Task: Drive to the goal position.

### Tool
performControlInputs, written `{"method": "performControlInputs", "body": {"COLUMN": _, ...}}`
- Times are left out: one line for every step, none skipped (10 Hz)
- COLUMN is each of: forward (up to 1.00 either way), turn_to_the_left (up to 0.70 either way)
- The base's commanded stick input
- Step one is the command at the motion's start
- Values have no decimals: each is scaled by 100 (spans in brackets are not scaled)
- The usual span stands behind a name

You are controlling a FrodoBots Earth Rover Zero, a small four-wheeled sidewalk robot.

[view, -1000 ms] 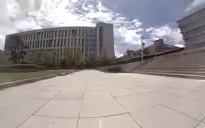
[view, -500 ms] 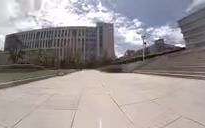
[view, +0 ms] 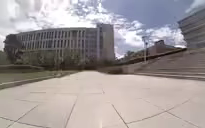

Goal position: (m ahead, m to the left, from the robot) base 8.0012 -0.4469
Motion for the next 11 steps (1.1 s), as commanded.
{"method": "performControlInputs", "body": {"forward": 100, "turn_to_the_left": 5}}
{"method": "performControlInputs", "body": {"forward": 100, "turn_to_the_left": 5}}
{"method": "performControlInputs", "body": {"forward": 100, "turn_to_the_left": 5}}
{"method": "performControlInputs", "body": {"forward": 100, "turn_to_the_left": 5}}
{"method": "performControlInputs", "body": {"forward": 100, "turn_to_the_left": 5}}
{"method": "performControlInputs", "body": {"forward": 100, "turn_to_the_left": 5}}
{"method": "performControlInputs", "body": {"forward": 100, "turn_to_the_left": 5}}
{"method": "performControlInputs", "body": {"forward": 100, "turn_to_the_left": 5}}
{"method": "performControlInputs", "body": {"forward": 100, "turn_to_the_left": 5}}
{"method": "performControlInputs", "body": {"forward": 100, "turn_to_the_left": 5}}
{"method": "performControlInputs", "body": {"forward": 100, "turn_to_the_left": 5}}
